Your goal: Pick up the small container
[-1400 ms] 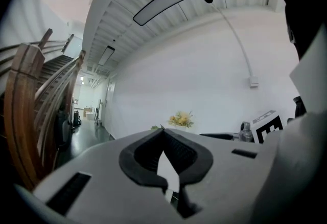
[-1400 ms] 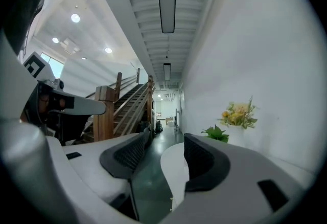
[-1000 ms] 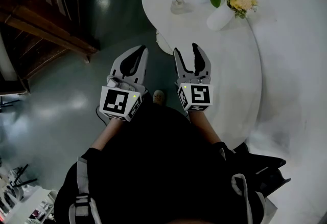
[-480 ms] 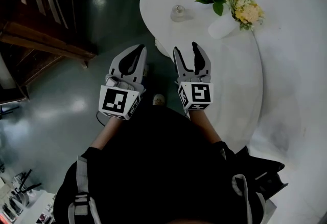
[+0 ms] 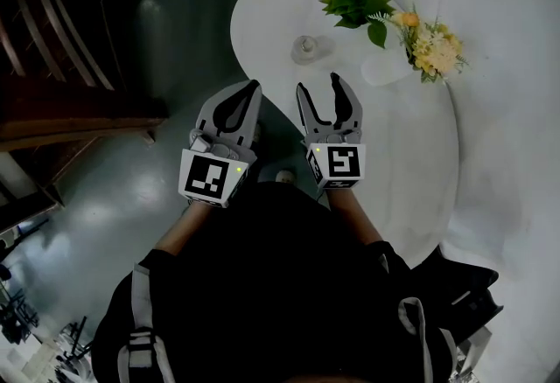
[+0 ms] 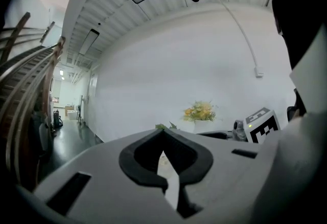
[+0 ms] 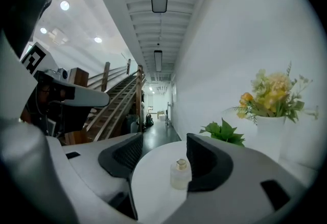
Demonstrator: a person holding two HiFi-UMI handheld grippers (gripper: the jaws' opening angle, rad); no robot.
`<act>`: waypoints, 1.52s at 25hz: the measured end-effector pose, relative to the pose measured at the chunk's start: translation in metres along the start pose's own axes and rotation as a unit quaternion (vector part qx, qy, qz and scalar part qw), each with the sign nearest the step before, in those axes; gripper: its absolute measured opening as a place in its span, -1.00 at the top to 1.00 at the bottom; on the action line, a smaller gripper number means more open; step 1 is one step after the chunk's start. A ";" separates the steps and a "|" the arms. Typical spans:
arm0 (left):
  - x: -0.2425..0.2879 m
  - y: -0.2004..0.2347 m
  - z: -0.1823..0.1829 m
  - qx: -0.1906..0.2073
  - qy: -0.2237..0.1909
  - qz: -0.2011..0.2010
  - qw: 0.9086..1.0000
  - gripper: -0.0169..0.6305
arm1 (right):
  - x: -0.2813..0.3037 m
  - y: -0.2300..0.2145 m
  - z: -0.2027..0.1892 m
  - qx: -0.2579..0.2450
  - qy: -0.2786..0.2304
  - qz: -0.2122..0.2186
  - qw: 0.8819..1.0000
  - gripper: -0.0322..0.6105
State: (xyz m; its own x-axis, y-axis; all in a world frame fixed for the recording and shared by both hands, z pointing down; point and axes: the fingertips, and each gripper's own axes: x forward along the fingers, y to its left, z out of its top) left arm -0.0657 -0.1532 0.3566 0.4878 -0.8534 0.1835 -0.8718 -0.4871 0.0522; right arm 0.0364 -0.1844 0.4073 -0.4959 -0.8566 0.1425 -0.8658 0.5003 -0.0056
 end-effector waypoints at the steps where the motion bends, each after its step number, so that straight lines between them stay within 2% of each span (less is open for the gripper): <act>1: 0.007 0.005 0.000 0.002 0.002 -0.008 1.000 0.92 | 0.007 -0.001 0.000 0.001 -0.001 -0.004 1.000 0.06; 11: 0.063 0.037 -0.004 0.009 0.018 -0.102 0.995 0.92 | 0.052 -0.009 -0.011 -0.005 0.016 -0.062 0.998 0.01; 15: 0.075 0.040 -0.013 0.006 0.028 -0.125 0.992 0.92 | 0.057 -0.006 -0.023 -0.001 0.041 -0.070 0.997 -0.01; 18: 0.081 0.039 -0.021 0.001 0.038 -0.136 0.990 0.92 | 0.059 -0.008 -0.034 -0.003 0.035 -0.077 0.996 -0.01; 21: 0.086 0.037 -0.029 -0.001 0.047 -0.145 0.988 0.92 | 0.063 -0.011 -0.041 -0.006 0.037 -0.080 0.996 -0.02; 26: 0.092 0.037 -0.043 -0.006 0.059 -0.146 0.988 0.92 | 0.069 -0.009 -0.061 0.007 0.091 -0.077 0.993 -0.03; 31: 0.100 0.034 -0.054 -0.005 0.063 -0.143 0.988 0.92 | 0.079 -0.019 -0.075 -0.006 0.066 -0.069 0.995 -0.04; 38: 0.115 0.026 -0.075 -0.003 0.078 -0.133 0.988 0.92 | 0.092 -0.033 -0.108 0.005 0.087 -0.056 0.995 -0.07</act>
State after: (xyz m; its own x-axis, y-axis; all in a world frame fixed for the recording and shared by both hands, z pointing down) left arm -0.0360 -0.2499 0.4530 0.6872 -0.6563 0.3115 -0.7143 -0.6886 0.1250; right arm 0.0262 -0.2659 0.5274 -0.3774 -0.8717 0.3127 -0.9161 0.4007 0.0113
